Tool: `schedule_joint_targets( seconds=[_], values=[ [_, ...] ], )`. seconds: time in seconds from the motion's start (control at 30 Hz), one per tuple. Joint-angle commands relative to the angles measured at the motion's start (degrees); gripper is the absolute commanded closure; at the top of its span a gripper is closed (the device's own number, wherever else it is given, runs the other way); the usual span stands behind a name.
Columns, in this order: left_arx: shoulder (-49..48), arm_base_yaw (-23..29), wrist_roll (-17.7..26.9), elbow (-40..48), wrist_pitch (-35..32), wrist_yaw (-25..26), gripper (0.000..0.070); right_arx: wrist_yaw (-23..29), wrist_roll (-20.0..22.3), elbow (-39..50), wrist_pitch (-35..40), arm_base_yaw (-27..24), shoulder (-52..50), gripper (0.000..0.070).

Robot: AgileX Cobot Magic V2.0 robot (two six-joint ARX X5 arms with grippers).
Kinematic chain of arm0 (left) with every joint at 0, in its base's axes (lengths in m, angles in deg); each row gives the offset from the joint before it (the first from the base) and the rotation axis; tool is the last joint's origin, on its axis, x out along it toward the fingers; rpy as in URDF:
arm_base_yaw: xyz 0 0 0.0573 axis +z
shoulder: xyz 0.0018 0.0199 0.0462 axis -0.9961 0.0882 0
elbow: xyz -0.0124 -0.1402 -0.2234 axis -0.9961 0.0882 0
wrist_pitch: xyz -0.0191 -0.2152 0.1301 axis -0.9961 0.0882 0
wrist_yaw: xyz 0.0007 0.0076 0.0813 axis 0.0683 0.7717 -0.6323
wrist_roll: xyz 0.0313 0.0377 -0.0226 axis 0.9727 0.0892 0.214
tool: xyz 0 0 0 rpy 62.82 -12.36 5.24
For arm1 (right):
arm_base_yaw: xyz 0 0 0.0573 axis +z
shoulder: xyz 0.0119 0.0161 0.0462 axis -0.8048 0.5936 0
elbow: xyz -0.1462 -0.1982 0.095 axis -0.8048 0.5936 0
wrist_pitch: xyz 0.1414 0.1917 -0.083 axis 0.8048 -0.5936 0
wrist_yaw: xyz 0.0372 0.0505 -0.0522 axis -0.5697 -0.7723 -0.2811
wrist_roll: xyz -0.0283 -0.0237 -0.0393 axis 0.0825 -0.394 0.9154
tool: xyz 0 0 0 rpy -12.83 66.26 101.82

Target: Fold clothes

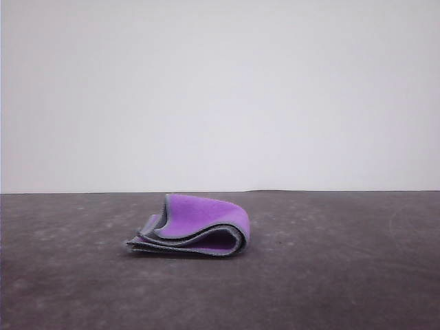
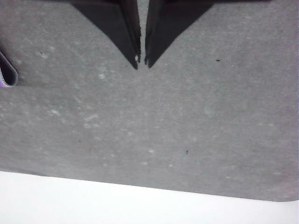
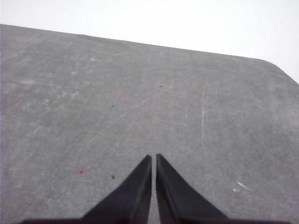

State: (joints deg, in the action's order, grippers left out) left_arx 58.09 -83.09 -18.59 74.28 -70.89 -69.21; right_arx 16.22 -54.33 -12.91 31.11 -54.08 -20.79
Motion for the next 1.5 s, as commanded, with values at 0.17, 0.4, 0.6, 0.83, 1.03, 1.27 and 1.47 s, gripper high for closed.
schedule_joint_targets(
  seconds=[0.17, 0.4, 0.6, 0.83, 1.03, 1.27, 1.47],
  values=[
    [-0.11, 0.02, -0.15, 1.14, 0.39, -0.07, 0.07, 0.17, -0.81, 0.31, 0.72, -0.09, -0.09, 0.0689],
    [-0.11, 0.02, -0.15, 1.14, 0.37, -0.07, 0.07, 0.17, -0.81, 0.31, 0.72, -0.09, -0.09, 0.0689],
    [-0.11, 0.02, -0.15, 1.14, 0.38, -0.07, 0.07, 0.17, -0.81, 0.31, 0.72, -0.09, -0.09, 0.0689],
    [-0.11, 0.02, -0.15, 1.14, 0.39, -0.07, 0.07, 0.17, -0.81, 0.31, 0.72, -0.09, -0.09, 0.0689],
    [-0.11, 0.02, -0.15, 1.14, 0.37, -0.07, 0.07, 0.17, -0.81, 0.31, 0.72, -0.09, -0.09, 0.0689],
    [-0.11, 0.02, -0.15, 1.14, 0.37, -0.07, 0.07, 0.17, -0.81, 0.31, 0.72, -0.09, -0.09, 0.0689],
    [-0.11, 0.02, -0.15, 1.14, 0.39, -0.07, 0.07, 0.17, -0.81, 0.31, 0.72, -0.09, -0.09, 0.0689]
  ],
)
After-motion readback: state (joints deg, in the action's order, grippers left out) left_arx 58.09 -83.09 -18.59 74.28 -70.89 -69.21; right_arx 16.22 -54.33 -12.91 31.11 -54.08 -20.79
